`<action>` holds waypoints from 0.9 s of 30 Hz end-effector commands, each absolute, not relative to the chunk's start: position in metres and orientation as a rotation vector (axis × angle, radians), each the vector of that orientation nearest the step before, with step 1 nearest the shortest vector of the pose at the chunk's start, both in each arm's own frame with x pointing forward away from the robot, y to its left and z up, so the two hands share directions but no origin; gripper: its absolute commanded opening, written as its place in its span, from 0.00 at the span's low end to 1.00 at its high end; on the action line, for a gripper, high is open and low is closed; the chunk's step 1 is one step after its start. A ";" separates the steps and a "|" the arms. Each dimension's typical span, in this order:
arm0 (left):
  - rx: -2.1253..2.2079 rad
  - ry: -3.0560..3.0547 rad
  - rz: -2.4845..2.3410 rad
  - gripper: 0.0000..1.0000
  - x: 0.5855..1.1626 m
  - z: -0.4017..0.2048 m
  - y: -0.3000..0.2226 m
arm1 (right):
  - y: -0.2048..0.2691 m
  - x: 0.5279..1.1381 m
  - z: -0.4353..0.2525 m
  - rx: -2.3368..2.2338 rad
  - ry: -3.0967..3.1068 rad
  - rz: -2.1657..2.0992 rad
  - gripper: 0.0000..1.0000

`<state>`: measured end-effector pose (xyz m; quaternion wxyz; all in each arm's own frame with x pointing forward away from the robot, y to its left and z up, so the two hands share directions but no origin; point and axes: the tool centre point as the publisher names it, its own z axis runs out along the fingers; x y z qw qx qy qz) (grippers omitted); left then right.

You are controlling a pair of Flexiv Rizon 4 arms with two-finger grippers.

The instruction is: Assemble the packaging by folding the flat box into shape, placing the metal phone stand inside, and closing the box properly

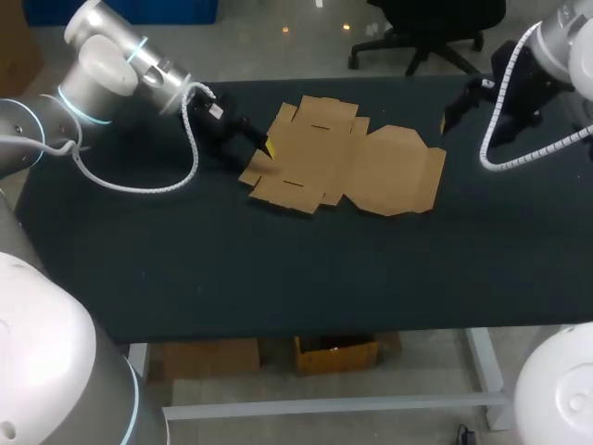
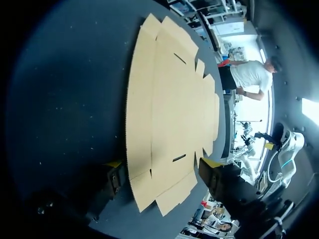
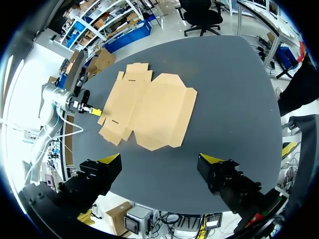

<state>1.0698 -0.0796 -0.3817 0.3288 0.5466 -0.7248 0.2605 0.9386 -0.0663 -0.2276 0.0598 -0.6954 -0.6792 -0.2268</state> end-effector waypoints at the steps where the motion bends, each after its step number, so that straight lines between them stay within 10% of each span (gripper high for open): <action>1: 1.416 -1.886 0.678 0.75 1.074 -0.387 -0.082 | -0.068 0.936 -0.225 -2.105 -2.056 -0.683 1.00; 4: 1.414 -1.878 0.683 0.49 1.073 -0.388 -0.082 | -0.068 0.936 -0.225 -2.106 -2.055 -0.682 1.00; 16: 1.427 -1.872 0.695 0.20 1.073 -0.385 -0.077 | -0.066 0.937 -0.225 -2.100 -2.060 -0.682 1.00; 18: 1.433 -1.872 0.697 0.02 1.072 -0.384 -0.074 | -0.066 0.937 -0.225 -2.099 -2.062 -0.682 1.00; 27: 1.445 -1.881 0.717 0.00 1.067 -0.378 -0.070 | -0.063 0.937 -0.225 -2.095 -2.065 -0.684 1.00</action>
